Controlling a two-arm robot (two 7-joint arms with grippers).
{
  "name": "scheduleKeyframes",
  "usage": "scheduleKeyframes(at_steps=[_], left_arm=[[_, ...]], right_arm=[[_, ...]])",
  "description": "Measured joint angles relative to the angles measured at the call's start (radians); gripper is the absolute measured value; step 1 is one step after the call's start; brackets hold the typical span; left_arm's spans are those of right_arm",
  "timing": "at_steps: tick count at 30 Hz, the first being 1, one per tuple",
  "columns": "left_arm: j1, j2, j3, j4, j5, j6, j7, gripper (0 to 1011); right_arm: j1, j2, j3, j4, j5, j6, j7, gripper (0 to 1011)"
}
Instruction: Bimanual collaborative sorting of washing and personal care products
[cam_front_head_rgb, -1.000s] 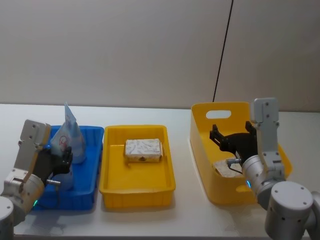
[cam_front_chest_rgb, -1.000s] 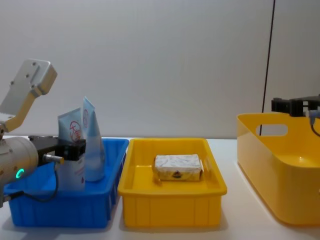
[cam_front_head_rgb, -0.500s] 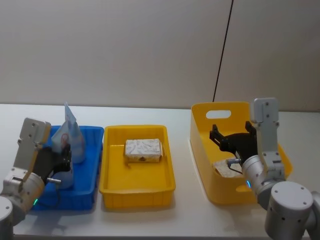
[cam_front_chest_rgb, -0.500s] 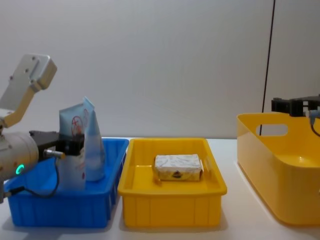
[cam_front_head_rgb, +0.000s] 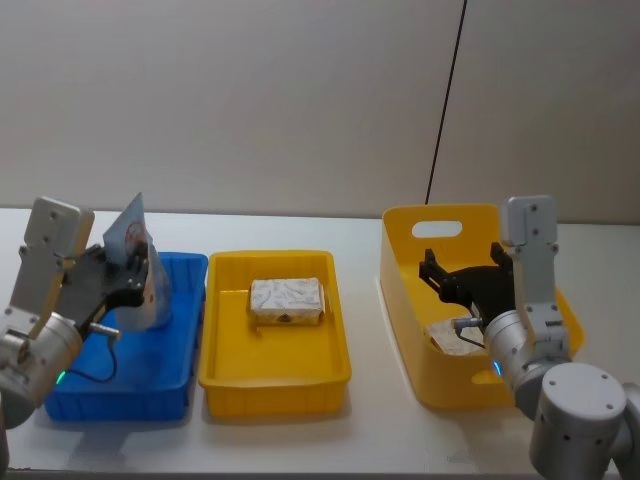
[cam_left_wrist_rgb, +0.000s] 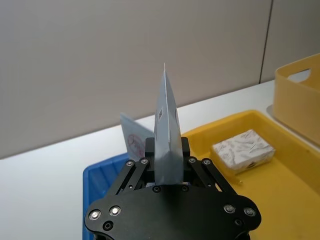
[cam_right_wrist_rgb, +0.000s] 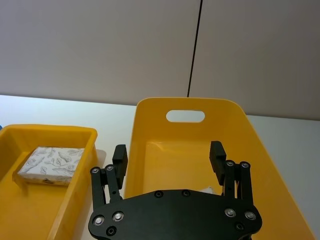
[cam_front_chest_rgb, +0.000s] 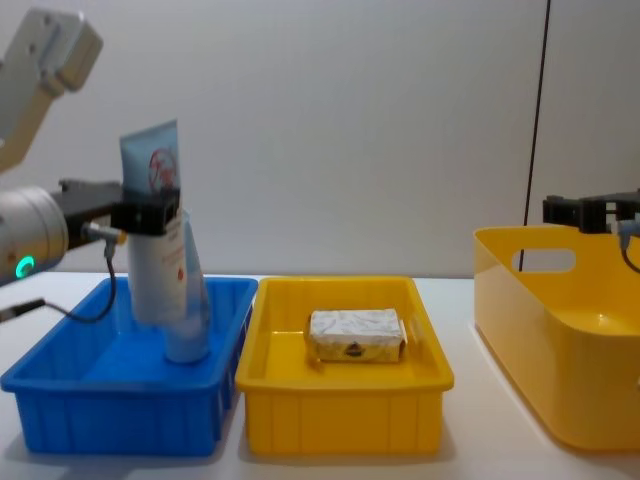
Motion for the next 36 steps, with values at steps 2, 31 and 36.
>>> scheduleKeyframes(at_steps=[2,31,36], left_arm=[[0.003,0.008,0.0,-0.027,-0.001,-0.001,-0.014,226],[-0.103,-0.053,0.096,-0.061,-0.036,0.082,-0.194,227],[-0.121,-0.07,0.109,-0.043,-0.043,0.091,-0.208,227]], right_arm=[[0.0,0.0,0.0,0.0,0.0,0.0,0.0,1004],[0.0,0.0,0.0,0.0,0.0,0.0,0.0,1004],[-0.001,0.0,0.0,-0.001,0.0,0.001,0.006,1004]])
